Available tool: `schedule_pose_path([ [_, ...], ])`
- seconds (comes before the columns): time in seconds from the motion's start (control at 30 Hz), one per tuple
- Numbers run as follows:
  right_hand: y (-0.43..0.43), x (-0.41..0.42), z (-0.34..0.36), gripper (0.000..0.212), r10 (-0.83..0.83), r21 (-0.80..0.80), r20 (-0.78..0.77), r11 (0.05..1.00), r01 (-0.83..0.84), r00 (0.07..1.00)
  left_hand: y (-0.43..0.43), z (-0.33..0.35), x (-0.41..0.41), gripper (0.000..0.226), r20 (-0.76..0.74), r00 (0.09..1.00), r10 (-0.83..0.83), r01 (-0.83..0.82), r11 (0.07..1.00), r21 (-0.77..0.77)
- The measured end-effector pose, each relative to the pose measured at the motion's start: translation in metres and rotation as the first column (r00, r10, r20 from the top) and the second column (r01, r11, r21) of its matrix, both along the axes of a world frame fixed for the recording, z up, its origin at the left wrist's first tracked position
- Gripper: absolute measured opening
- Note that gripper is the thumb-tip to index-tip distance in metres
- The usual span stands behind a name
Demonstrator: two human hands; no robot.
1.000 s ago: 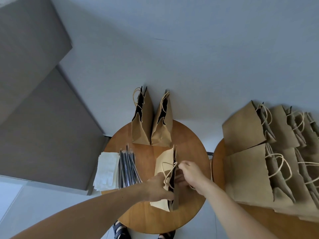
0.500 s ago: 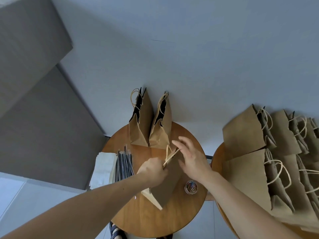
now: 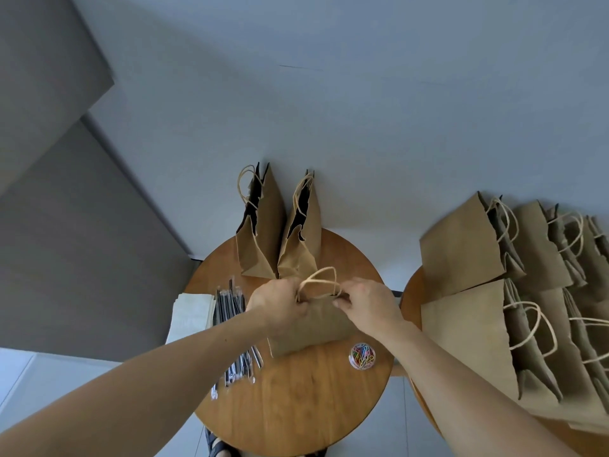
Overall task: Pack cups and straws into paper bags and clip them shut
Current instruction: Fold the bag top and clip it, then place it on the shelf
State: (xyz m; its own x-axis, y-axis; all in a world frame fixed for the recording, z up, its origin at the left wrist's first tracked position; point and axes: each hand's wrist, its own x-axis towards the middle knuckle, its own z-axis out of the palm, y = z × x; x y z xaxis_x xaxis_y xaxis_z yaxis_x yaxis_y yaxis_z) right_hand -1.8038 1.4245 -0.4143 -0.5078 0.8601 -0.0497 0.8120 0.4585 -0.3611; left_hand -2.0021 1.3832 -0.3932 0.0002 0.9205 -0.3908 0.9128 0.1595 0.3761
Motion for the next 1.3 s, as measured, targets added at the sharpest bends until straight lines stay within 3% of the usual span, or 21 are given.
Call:
schedule_pose_path([
  [0.1, -0.002, 0.004, -0.003, 0.015, -0.022, -0.042, -0.027, 0.999, 0.021, 0.999, -0.005, -0.006, 0.001, 0.006, 0.04, 0.995, 0.094, -0.097, 0.993, 0.074],
  [0.2, -0.001, 0.012, -0.005, 0.019, -0.048, -0.037, -0.229, 0.998, 0.041, 0.972, -0.01, -0.014, 0.004, 0.018, 0.083, 0.988, 0.127, -0.136, 0.984, 0.116],
  [0.27, -0.002, 0.024, -0.012, 0.022, -0.177, 0.048, -0.4, 0.976, 0.213, 0.9, -0.01, -0.02, 0.001, 0.018, 0.111, 0.985, 0.132, -0.149, 0.975, 0.163],
  [0.33, -0.008, 0.042, -0.027, 0.015, -0.405, -0.007, -0.497, 0.886, 0.463, 0.767, -0.011, -0.026, 0.0, 0.022, 0.098, 0.99, 0.1, -0.119, 0.97, 0.21],
  [0.37, -0.014, 0.05, -0.039, 0.012, -0.508, -0.08, -0.466, 0.839, 0.538, 0.724, -0.012, -0.028, -0.001, 0.024, 0.095, 0.991, 0.089, -0.109, 0.967, 0.229],
  [0.43, -0.026, 0.064, -0.07, 0.009, -0.56, -0.201, -0.22, 0.827, 0.525, 0.799, -0.012, -0.033, -0.002, 0.026, 0.09, 0.993, 0.082, -0.103, 0.961, 0.257],
  [0.5, -0.041, 0.07, -0.102, 0.011, -0.453, -0.337, 0.036, 0.834, 0.437, 0.891, -0.013, -0.039, -0.004, 0.028, 0.091, 0.991, 0.094, -0.115, 0.957, 0.266],
  [0.57, -0.05, 0.071, -0.126, 0.016, -0.368, -0.429, 0.208, 0.798, 0.422, 0.906, -0.015, -0.042, -0.006, 0.028, 0.106, 0.988, 0.111, -0.136, 0.955, 0.265],
  [0.8, -0.05, 0.058, -0.157, 0.032, -0.356, -0.422, 0.491, 0.702, 0.574, 0.795, -0.02, -0.043, -0.007, 0.028, 0.147, 0.983, 0.11, -0.148, 0.949, 0.277],
  [0.9, -0.047, 0.055, -0.164, 0.026, -0.345, -0.39, 0.554, 0.697, 0.602, 0.758, -0.02, -0.042, -0.006, 0.035, 0.162, 0.98, 0.114, -0.157, 0.946, 0.284],
  [1.03, -0.044, 0.054, -0.165, 0.027, -0.346, -0.416, 0.553, 0.674, 0.611, 0.758, -0.02, -0.041, -0.004, 0.024, 0.17, 0.979, 0.11, -0.156, 0.946, 0.283],
  [1.3, -0.045, 0.063, -0.147, 0.021, -0.51, -0.567, 0.35, 0.552, 0.611, 0.786, -0.018, -0.041, -0.006, 0.025, 0.176, 0.978, 0.114, -0.158, 0.953, 0.257],
])
